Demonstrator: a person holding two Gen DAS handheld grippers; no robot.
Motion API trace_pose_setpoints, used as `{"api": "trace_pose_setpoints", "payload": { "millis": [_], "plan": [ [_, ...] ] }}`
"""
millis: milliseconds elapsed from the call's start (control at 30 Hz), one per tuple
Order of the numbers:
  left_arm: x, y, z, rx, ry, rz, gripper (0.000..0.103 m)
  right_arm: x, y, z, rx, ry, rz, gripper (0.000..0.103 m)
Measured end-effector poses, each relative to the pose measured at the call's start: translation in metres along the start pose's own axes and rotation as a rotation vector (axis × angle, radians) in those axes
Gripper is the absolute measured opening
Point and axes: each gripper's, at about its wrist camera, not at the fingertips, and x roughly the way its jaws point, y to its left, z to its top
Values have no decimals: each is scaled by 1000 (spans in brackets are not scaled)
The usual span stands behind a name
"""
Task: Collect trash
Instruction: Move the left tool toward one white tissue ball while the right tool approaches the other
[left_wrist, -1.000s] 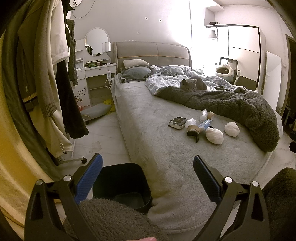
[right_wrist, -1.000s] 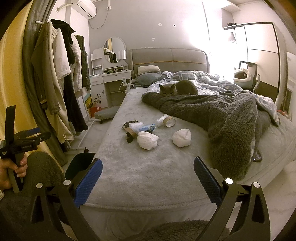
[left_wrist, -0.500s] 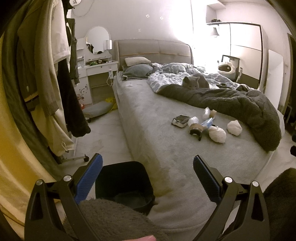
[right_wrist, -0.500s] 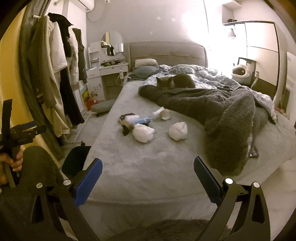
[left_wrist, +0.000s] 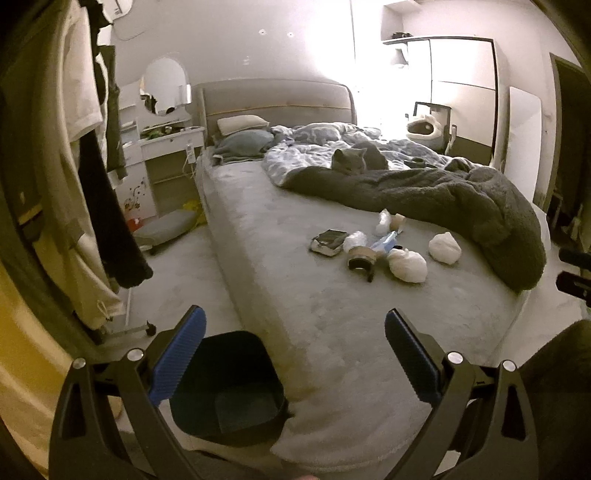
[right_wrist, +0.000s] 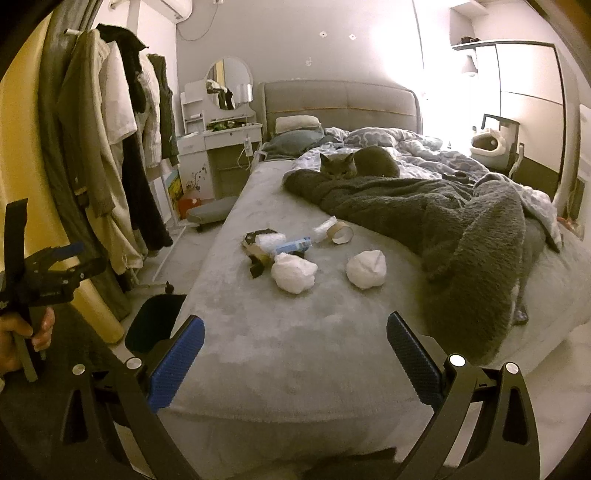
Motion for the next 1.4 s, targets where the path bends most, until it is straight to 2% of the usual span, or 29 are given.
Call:
{"api": "trace_pose_setpoints", "payload": {
  "millis": [133, 200, 333, 467, 733, 833, 967, 1233, 1267, 1400],
  "plan": [
    [18, -7, 10, 9, -3, -62, 98, 18, -10, 8, 23, -17, -11, 98],
    [30, -12, 13, 9, -3, -108, 95, 30, -18, 13, 27, -11, -22, 90],
    [58, -28, 17, 34, 24, -186, 93, 51, -31, 20, 21, -3, -53, 87],
    [82, -42, 18, 38, 66, -274, 87, 75, -51, 26, 29, 34, -51, 76],
    [118, -66, 24, 68, 109, -384, 73, 117, -74, 36, 15, 100, -32, 75],
    [136, -75, 23, 85, 136, -394, 72, 133, -81, 34, 3, 134, -48, 75],
    [155, -86, 23, 82, 173, -414, 61, 148, -91, 33, 4, 159, -28, 63],
    [184, -113, 26, 66, 217, -473, 59, 167, -108, 37, 22, 167, 63, 53],
    [187, -115, 27, 62, 220, -472, 59, 171, -110, 37, 25, 176, 76, 48],
    [202, -123, 28, 52, 236, -456, 61, 182, -112, 40, 24, 199, 98, 48]
  ]
}}
